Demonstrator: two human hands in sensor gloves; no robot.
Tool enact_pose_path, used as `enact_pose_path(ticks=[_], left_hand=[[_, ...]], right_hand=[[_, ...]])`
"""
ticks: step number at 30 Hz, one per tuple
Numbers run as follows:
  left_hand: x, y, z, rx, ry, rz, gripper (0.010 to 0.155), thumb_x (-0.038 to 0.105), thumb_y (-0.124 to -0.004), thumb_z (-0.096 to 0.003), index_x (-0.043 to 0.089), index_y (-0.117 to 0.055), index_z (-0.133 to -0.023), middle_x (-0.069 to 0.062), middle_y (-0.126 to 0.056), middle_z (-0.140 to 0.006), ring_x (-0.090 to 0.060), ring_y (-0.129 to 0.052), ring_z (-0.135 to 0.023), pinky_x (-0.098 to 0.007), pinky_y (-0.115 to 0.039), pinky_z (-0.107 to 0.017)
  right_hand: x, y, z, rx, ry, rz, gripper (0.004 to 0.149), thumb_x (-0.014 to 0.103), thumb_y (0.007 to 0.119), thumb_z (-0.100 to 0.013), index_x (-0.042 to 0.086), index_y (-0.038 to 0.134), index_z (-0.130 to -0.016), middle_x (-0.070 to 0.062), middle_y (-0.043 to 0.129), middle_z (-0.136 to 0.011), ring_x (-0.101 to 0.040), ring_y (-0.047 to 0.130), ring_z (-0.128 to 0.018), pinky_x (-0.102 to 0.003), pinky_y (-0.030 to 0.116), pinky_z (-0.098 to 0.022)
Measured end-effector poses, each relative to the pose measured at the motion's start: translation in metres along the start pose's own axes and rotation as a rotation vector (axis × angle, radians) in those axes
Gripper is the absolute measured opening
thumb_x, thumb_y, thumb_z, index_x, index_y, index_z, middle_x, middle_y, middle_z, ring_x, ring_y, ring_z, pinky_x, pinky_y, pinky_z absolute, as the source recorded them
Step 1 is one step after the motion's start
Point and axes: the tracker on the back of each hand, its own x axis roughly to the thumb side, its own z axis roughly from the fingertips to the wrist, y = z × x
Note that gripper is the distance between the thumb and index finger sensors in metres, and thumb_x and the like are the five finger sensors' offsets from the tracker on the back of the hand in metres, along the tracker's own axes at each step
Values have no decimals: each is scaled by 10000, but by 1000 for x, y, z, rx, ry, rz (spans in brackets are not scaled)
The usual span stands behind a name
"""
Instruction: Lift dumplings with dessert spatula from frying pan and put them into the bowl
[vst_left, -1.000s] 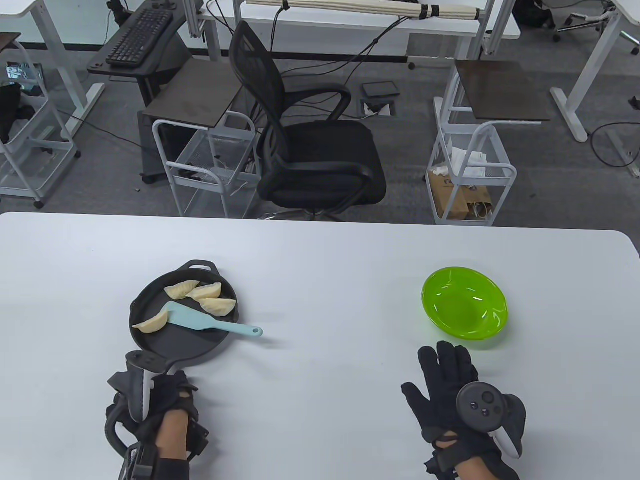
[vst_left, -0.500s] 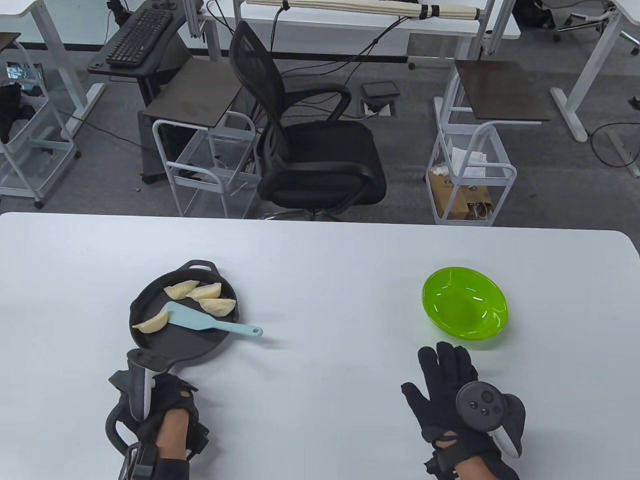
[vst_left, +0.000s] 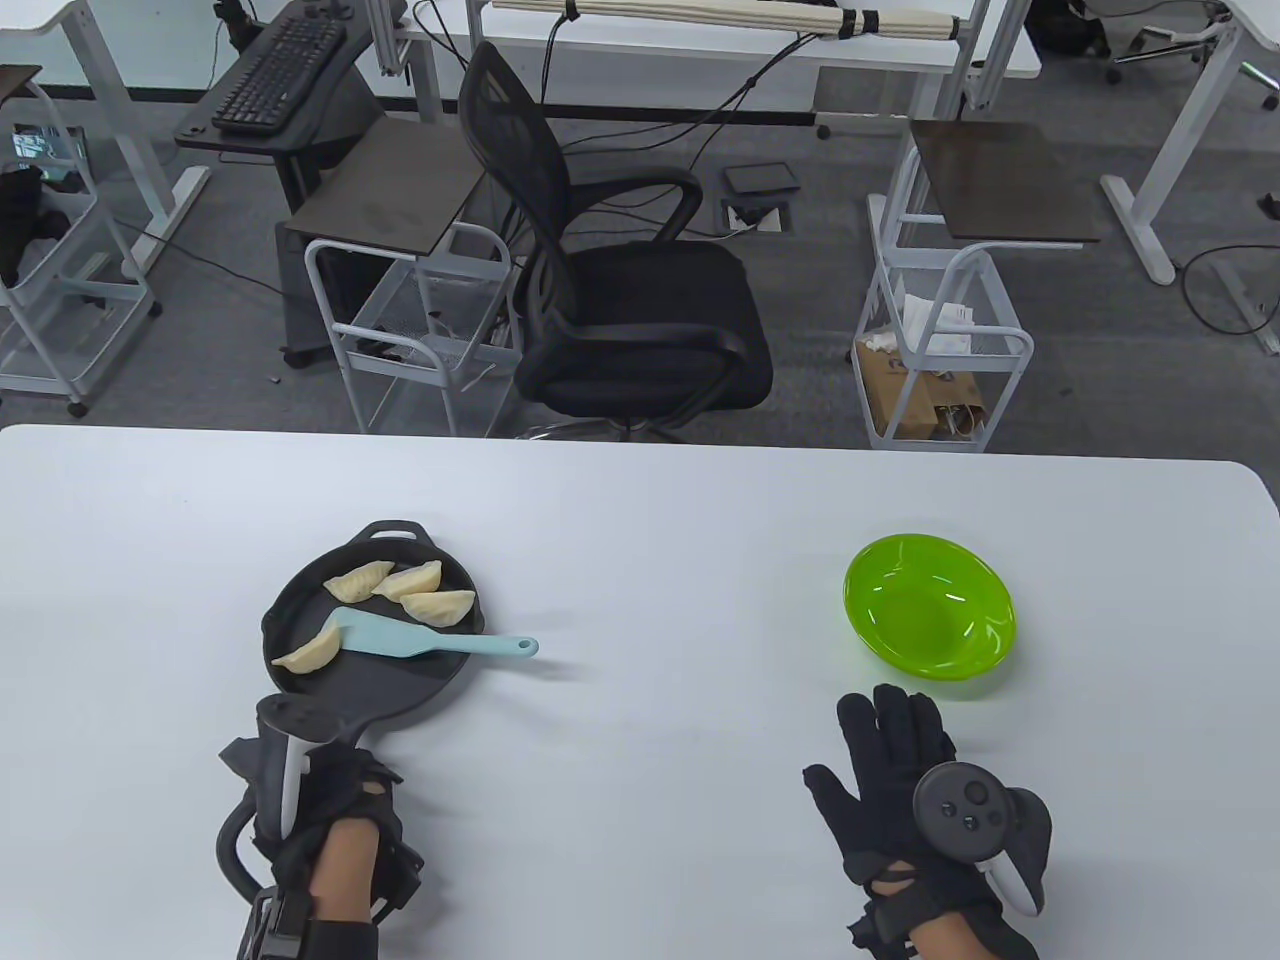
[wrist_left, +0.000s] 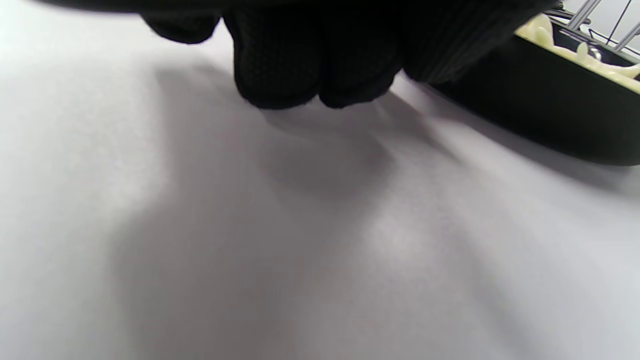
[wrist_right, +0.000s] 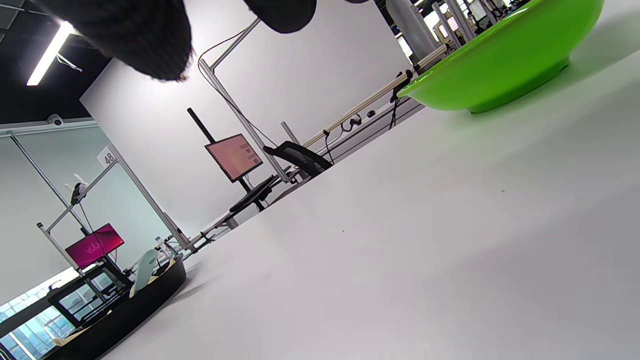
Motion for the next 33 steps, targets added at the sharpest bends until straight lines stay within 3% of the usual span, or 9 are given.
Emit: enact_pose_path(ticks=[17, 33], left_hand=[[8, -8, 3, -127, -146, 147, 540, 526, -753, -490, 237, -689, -941, 127, -1011, -515, -130, -997, -476, -479, -745, -594], [18, -8, 18, -99, -221, 177, 543, 529, -745, -490, 210, -695, -927, 153, -1006, -459, -105, -1005, -414, -460, -783, -556]], right_hand=[[-1, 0, -1, 11, 5, -12, 750, 514, 731, -558, 143, 376, -1104, -224, 162, -1128, -554, 43, -997, -689, 99, -718], [-1, 1, -1, 11, 5, -12, 750, 514, 731, -558, 144, 374, -1104, -224, 165, -1128, -554, 41, -998, -689, 101, -718]])
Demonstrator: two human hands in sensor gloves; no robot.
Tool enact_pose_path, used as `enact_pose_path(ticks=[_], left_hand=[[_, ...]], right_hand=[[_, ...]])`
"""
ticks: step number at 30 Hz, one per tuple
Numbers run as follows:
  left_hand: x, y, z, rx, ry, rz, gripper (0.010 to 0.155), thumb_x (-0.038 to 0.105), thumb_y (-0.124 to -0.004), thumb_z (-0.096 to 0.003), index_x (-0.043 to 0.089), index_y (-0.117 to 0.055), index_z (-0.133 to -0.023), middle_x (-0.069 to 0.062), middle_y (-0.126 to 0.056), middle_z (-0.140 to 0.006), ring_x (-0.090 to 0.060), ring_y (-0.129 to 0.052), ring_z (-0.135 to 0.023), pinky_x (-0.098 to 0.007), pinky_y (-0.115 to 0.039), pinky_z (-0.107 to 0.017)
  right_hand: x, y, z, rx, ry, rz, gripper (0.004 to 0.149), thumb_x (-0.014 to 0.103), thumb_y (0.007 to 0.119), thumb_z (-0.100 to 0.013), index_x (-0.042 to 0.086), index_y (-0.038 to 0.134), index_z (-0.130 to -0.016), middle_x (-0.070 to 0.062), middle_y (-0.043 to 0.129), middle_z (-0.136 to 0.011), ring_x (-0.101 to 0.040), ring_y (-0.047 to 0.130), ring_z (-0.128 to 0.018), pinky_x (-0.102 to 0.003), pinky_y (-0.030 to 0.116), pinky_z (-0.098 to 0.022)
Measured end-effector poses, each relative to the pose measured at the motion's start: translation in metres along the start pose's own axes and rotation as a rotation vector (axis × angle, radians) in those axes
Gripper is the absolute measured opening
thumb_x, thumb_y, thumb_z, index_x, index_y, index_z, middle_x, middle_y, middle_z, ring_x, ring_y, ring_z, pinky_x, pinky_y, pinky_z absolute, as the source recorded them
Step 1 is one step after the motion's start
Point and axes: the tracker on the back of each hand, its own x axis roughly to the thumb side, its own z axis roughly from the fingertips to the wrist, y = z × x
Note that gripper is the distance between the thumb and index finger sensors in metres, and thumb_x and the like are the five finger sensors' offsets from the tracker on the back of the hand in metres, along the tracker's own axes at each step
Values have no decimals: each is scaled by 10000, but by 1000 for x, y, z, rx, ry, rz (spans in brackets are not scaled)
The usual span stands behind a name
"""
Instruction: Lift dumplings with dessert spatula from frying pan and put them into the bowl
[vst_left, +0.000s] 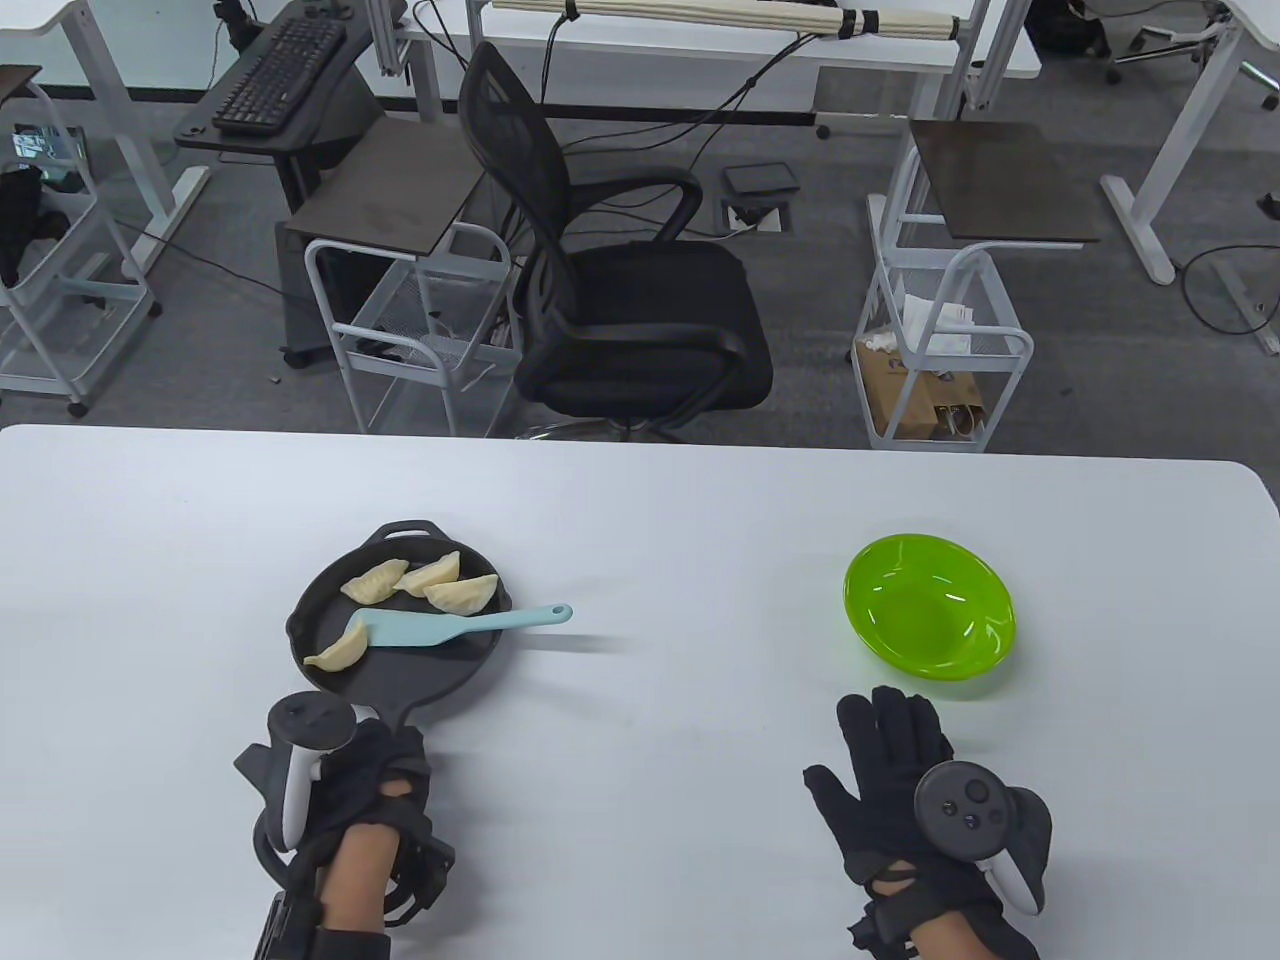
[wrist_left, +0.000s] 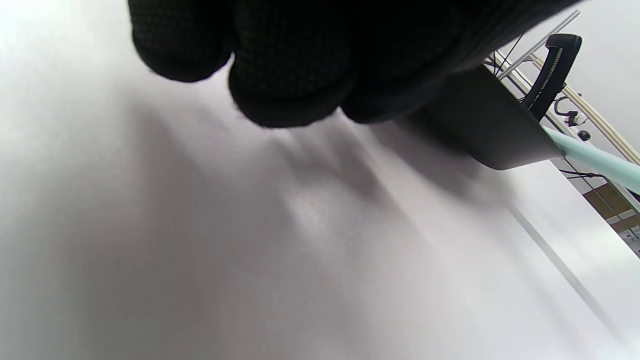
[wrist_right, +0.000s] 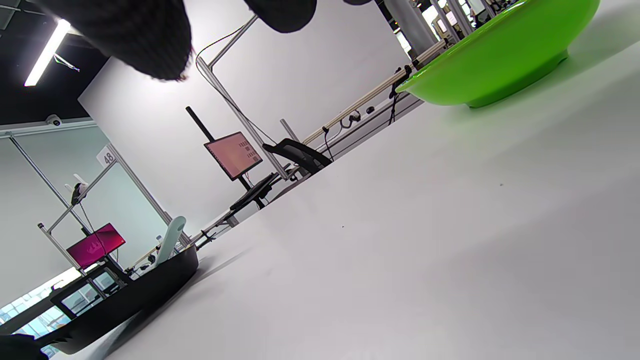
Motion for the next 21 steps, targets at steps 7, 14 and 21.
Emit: enact_pose_path(ticks=[7, 14, 21], left_hand=[[11, -4, 12, -9, -31, -34, 546, 529, -743, -493, 203, -697, -928, 159, -1007, -452, -102, -1007, -408, -460, -787, -552], [25, -10, 28, -29, -75, -57, 547, 532, -739, -494, 203, -699, -929, 160, -1008, -453, -98, -1009, -406, -456, -789, -551], [34, -17, 40, -75, -106, -71, 548, 532, -736, -499, 199, -696, -933, 154, -1008, -457, -102, -1007, -410, -458, -785, -553]], right_hand=[[0, 0, 0, -3, -3, 0, 750, 514, 731, -557, 144, 375, -1104, -225, 164, -1128, -555, 45, -997, -689, 100, -718], [-1, -1, 0, -2, 0, 0, 751, 514, 732, -557, 144, 374, -1104, -223, 166, -1129, -556, 42, -996, -689, 100, -718], [-1, -1, 0, -1, 3, -1, 751, 514, 732, -558, 141, 375, -1104, -225, 165, -1129, -557, 46, -996, -689, 99, -718]])
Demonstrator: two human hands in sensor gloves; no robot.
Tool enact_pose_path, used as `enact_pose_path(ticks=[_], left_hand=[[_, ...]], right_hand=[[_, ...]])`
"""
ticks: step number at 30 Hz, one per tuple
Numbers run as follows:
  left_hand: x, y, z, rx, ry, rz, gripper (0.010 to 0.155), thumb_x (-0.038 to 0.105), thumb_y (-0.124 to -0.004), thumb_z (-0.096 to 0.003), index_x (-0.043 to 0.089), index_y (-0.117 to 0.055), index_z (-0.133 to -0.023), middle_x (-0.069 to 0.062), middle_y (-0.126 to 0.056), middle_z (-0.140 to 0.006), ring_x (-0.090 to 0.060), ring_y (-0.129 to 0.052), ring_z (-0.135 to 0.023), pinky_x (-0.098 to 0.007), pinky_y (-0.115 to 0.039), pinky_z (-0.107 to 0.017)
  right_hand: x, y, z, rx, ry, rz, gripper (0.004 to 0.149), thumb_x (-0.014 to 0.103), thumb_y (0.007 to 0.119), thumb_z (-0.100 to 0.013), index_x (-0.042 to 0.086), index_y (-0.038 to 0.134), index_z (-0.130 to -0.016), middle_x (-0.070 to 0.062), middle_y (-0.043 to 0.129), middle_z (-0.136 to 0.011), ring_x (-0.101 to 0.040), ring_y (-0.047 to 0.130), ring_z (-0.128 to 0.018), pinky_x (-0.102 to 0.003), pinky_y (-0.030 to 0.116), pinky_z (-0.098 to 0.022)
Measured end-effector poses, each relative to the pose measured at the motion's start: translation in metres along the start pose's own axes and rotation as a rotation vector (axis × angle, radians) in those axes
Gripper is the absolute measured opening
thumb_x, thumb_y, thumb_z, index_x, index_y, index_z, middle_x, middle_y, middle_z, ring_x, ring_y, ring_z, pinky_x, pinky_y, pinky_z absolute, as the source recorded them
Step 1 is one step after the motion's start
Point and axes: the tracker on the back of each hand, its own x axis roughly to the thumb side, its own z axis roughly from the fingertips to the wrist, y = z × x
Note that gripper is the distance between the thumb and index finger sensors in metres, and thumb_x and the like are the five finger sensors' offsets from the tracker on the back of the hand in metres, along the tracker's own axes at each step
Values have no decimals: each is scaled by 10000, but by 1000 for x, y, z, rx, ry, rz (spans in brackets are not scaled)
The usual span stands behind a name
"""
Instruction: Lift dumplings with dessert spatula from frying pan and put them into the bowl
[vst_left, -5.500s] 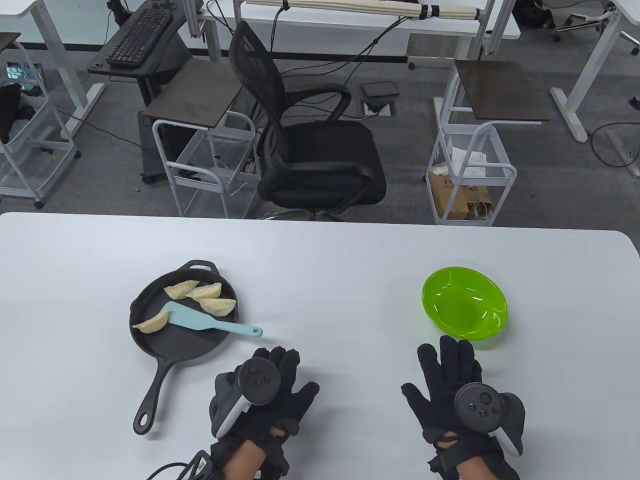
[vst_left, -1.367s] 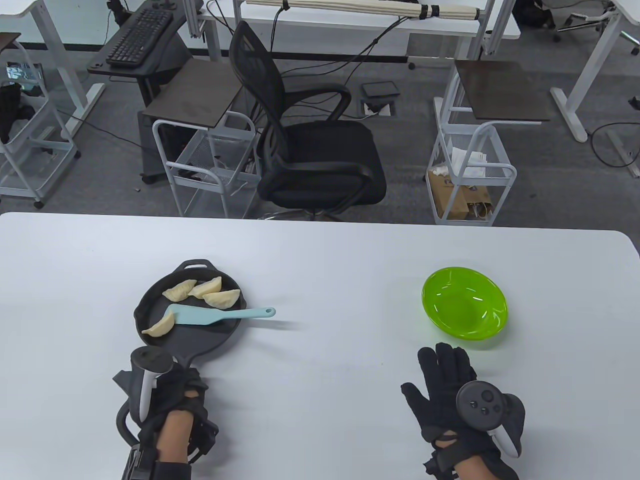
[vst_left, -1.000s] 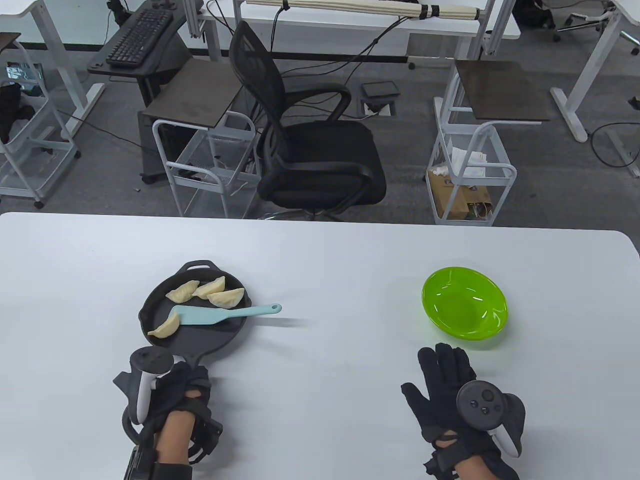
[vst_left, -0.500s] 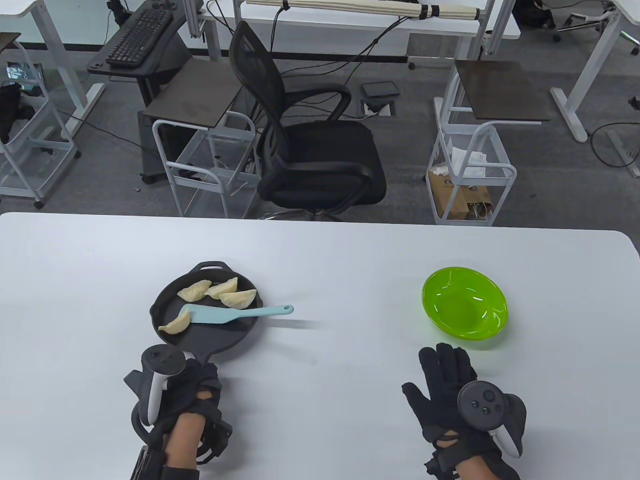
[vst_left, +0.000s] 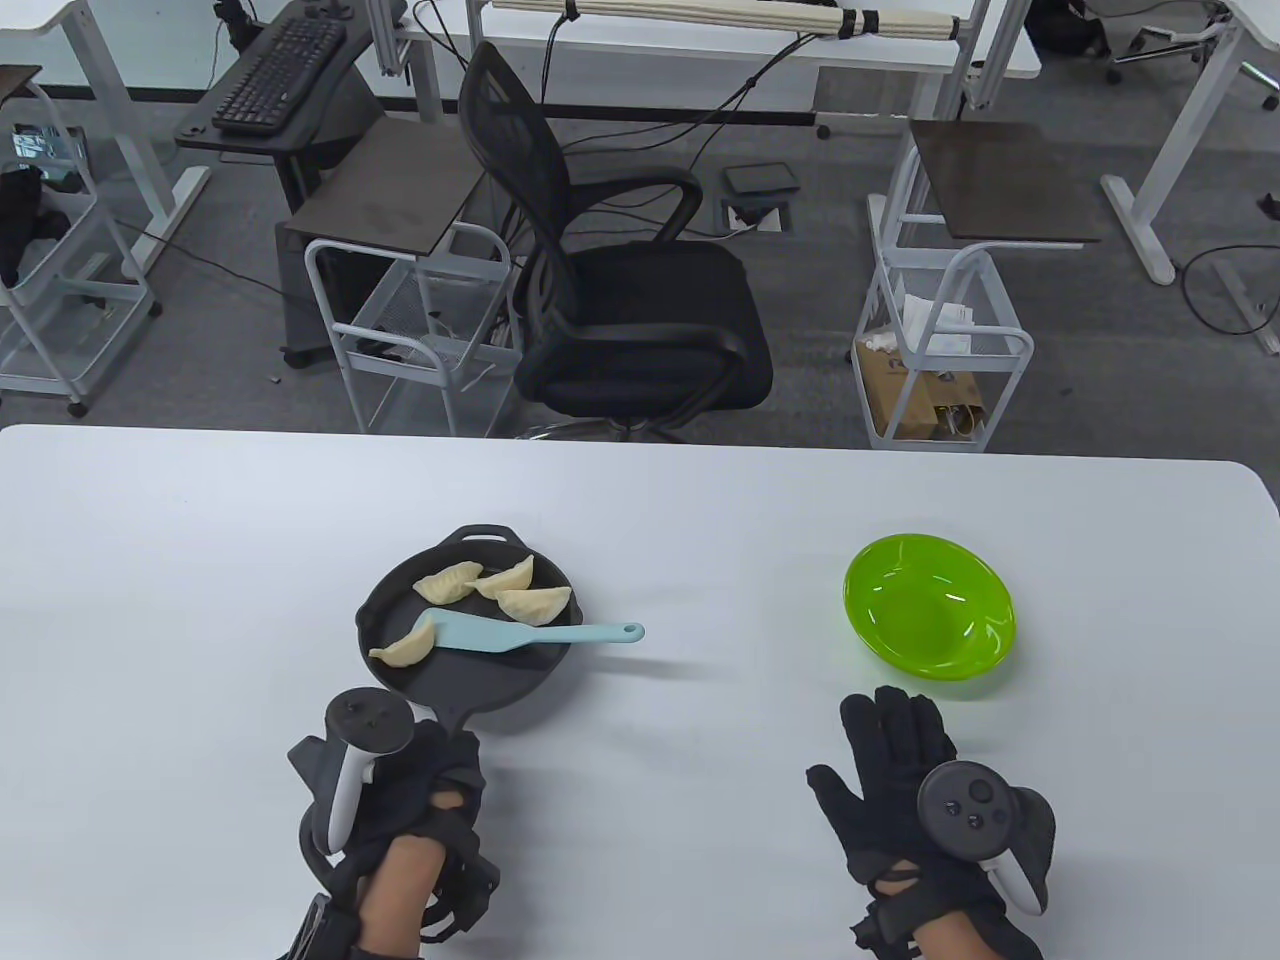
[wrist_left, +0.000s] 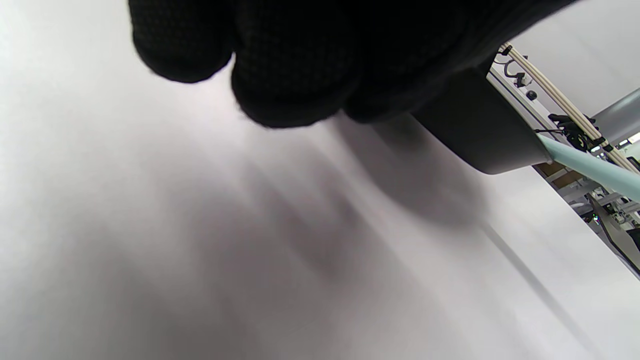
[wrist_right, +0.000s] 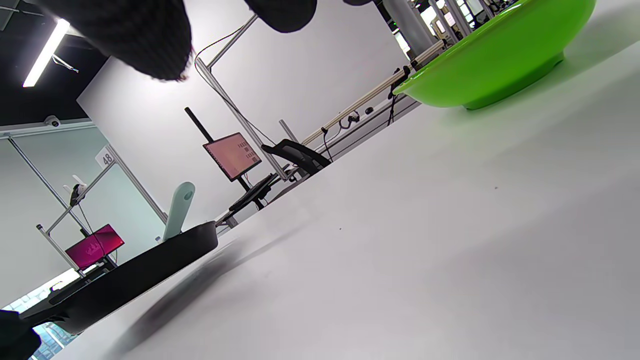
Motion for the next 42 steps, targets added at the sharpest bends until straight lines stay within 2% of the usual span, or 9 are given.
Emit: enact_pose_path(ticks=[14, 25, 29, 36, 42], left_hand=[[29, -25, 27, -45, -87, -134, 549, 534, -732, -503, 197, -696, -935, 158, -1011, -460, -102, -1009, -414, -459, -785, -553], [43, -48, 38, -104, -132, -208, 551, 541, -727, -502, 202, -697, -935, 152, -1016, -463, -105, -1013, -423, -458, -779, -563], [46, -59, 40, -154, -133, -264, 551, 554, -717, -501, 214, -687, -934, 139, -1034, -494, -120, -1023, -457, -460, -770, -580], [52, -76, 41, -291, -188, -309, 540, 588, -788, -494, 245, -719, -906, 108, -1062, -562, -147, -1026, -529, -474, -740, -615], [58, -90, 45, -341, -224, -392, 553, 618, -828, -478, 256, -744, -888, 108, -1070, -557, -147, -1030, -533, -480, -729, -629]], right_hand=[[0, 2, 0, 8, 6, 4, 752, 515, 731, -557, 143, 373, -1104, -223, 166, -1129, -555, 44, -996, -689, 98, -718], [0, 1, -1, 5, 7, 5, 751, 515, 731, -558, 143, 372, -1104, -224, 166, -1129, -556, 43, -997, -689, 99, -717], [-1, 1, -1, 10, 9, 4, 752, 514, 731, -558, 142, 371, -1104, -223, 166, -1129, -556, 47, -996, -689, 98, -718], [0, 2, -1, 13, 8, 12, 752, 514, 730, -559, 143, 370, -1104, -225, 167, -1129, -556, 44, -997, -689, 98, -717], [-2, 3, -2, 18, 22, 12, 752, 515, 730, -558, 143, 371, -1105, -224, 168, -1130, -556, 52, -997, -689, 98, -718]])
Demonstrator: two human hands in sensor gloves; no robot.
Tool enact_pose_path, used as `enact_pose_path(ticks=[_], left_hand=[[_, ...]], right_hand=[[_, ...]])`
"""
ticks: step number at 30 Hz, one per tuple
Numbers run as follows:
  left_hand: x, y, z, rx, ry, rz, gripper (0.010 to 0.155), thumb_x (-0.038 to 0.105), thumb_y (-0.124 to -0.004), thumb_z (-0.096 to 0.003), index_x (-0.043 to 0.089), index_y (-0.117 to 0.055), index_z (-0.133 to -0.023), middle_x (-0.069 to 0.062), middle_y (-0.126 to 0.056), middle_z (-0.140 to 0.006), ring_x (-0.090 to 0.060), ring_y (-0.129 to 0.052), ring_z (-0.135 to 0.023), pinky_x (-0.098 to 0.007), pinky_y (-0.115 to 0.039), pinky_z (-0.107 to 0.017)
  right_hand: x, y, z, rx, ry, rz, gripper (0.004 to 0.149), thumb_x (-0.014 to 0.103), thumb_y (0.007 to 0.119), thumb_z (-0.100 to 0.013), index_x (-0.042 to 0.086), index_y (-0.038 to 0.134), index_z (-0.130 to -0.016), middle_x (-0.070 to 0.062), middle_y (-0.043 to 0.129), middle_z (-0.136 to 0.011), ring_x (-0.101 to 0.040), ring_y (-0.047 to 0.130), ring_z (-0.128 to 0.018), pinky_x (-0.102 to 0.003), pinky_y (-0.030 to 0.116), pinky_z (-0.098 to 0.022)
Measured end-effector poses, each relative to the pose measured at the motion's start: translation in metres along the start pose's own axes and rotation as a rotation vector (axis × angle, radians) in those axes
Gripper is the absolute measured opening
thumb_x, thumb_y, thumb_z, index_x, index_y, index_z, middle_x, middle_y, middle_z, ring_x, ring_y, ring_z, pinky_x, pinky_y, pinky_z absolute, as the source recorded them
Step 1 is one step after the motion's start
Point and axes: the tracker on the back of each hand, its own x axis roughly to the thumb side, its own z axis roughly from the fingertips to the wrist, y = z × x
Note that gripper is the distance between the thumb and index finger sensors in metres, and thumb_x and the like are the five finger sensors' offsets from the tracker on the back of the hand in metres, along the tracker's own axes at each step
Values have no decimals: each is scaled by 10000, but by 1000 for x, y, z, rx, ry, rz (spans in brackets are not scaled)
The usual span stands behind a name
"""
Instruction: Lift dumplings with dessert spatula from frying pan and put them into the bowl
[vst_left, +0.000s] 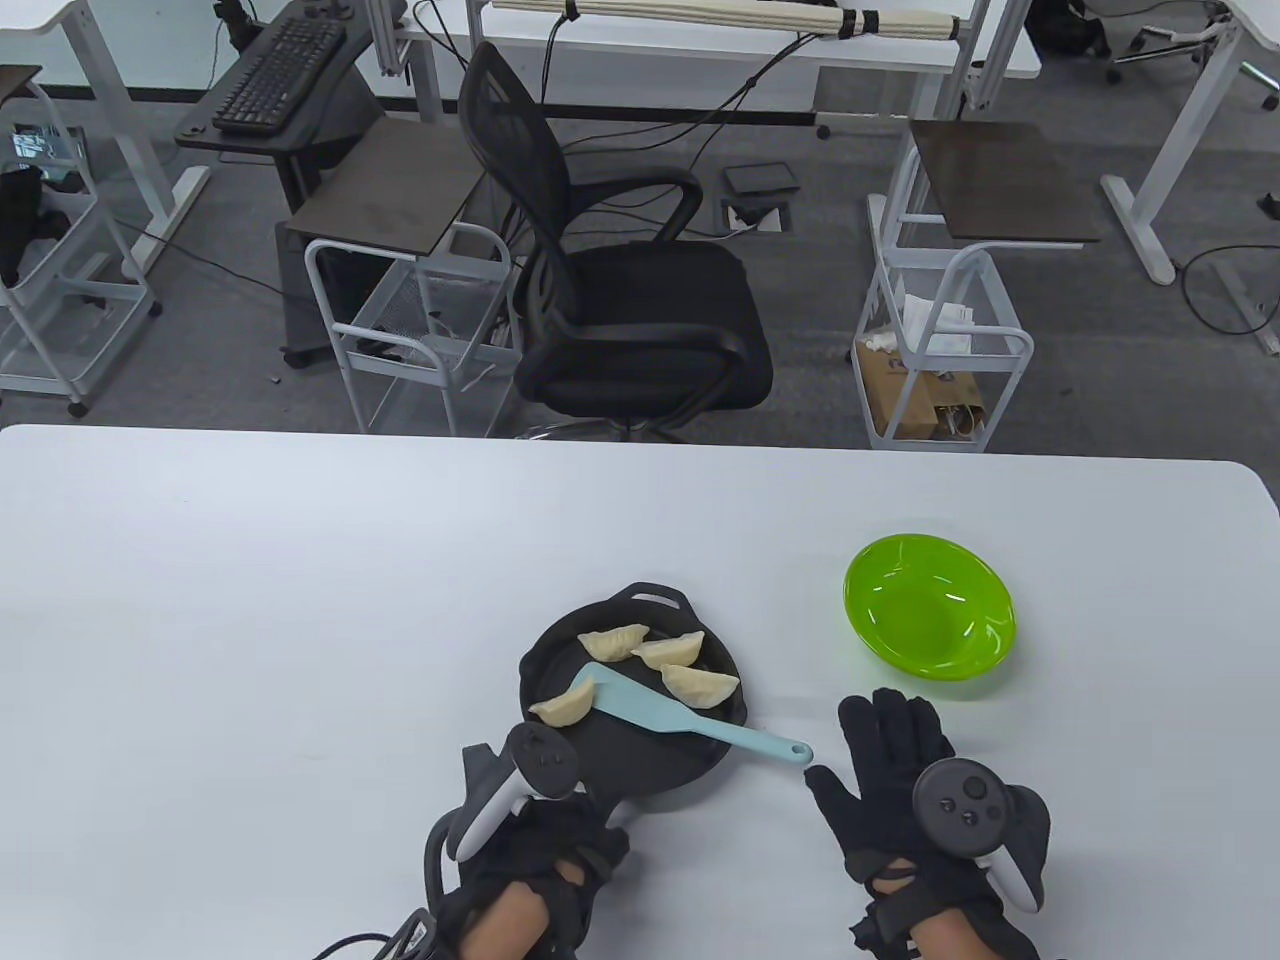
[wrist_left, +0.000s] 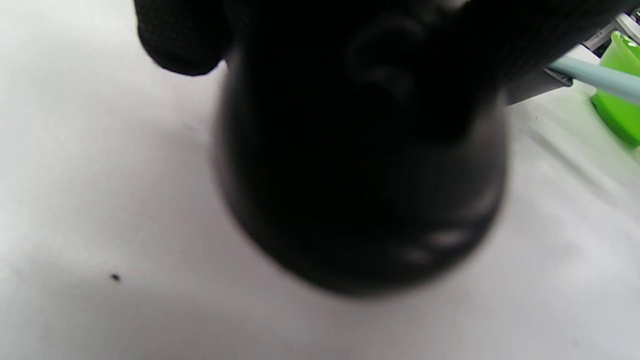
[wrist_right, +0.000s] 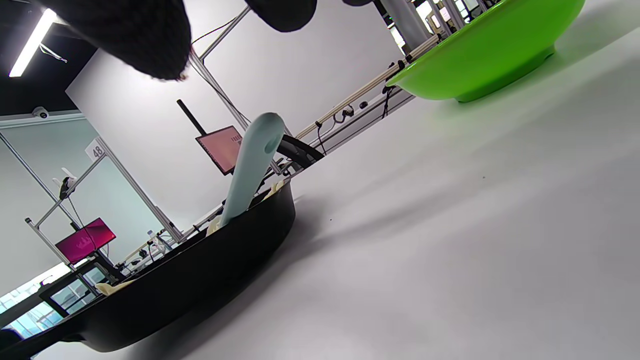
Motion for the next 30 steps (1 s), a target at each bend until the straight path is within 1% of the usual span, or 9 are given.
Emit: enact_pose_path(ticks=[6, 12, 14, 20, 23, 25, 27, 29, 30], left_hand=[[6, -8, -3, -52, -36, -52, 575, 633, -841, -468, 252, -749, -888, 103, -1073, -556, -149, -1031, -532, -484, -726, -633], [11, -16, -8, -112, -73, -95, 613, 653, -843, -456, 245, -743, -902, 93, -1076, -564, -152, -1032, -532, -486, -725, -634], [13, -18, -8, -117, -84, -107, 620, 656, -843, -453, 242, -745, -904, 86, -1081, -568, -153, -1035, -534, -484, -727, -632], [14, -21, -9, -142, -103, -102, 629, 662, -835, -452, 243, -742, -912, 75, -1085, -585, -160, -1035, -546, -484, -728, -629], [15, -21, -9, -146, -111, -94, 632, 664, -829, -452, 241, -741, -914, 74, -1085, -589, -164, -1035, -549, -485, -727, -629], [15, -22, -10, -157, -116, -88, 631, 668, -820, -454, 245, -739, -916, 70, -1084, -595, -166, -1033, -555, -485, -727, -625], [15, -22, -10, -160, -120, -93, 632, 675, -809, -455, 248, -738, -917, 68, -1083, -597, -169, -1031, -556, -481, -729, -618], [15, -22, -9, -162, -122, -96, 636, 684, -796, -455, 251, -738, -918, 75, -1082, -597, -171, -1031, -556, -476, -729, -614], [15, -22, -9, -163, -125, -96, 639, 689, -790, -456, 253, -738, -920, 73, -1082, -597, -174, -1029, -557, -475, -729, -610]], right_hand=[[-2, 4, -4, 18, 20, -3, 752, 517, 729, -559, 145, 369, -1105, -222, 170, -1132, -557, 53, -1000, -691, 98, -718], [-4, 10, -8, 59, 38, -11, 753, 514, 736, -559, 145, 372, -1105, -220, 187, -1136, -565, 86, -1006, -698, 104, -719], [-5, 13, -10, 76, 42, -13, 753, 511, 739, -560, 142, 375, -1105, -219, 197, -1138, -567, 85, -1011, -701, 109, -719], [-7, 22, -14, 156, 49, 2, 742, 494, 752, -561, 134, 395, -1103, -224, 287, -1144, -587, 235, -1023, -723, 183, -727], [-7, 27, -16, 183, 51, 25, 722, 477, 758, -561, 131, 421, -1099, -237, 394, -1131, -593, 393, -1007, -728, 270, -730], [-6, 30, -17, 190, 43, 44, 705, 466, 761, -561, 121, 450, -1091, -239, 490, -1107, -588, 506, -978, -728, 346, -726], [-4, 32, -18, 168, 31, 68, 681, 454, 769, -557, 117, 492, -1081, -234, 577, -1073, -571, 609, -936, -715, 431, -713], [-1, 33, -18, 151, 26, 104, 651, 445, 772, -555, 109, 542, -1062, -218, 703, -999, -529, 745, -848, -688, 526, -686], [0, 34, -19, 143, 19, 114, 637, 440, 777, -554, 106, 565, -1053, -210, 744, -967, -511, 782, -812, -680, 548, -678]])
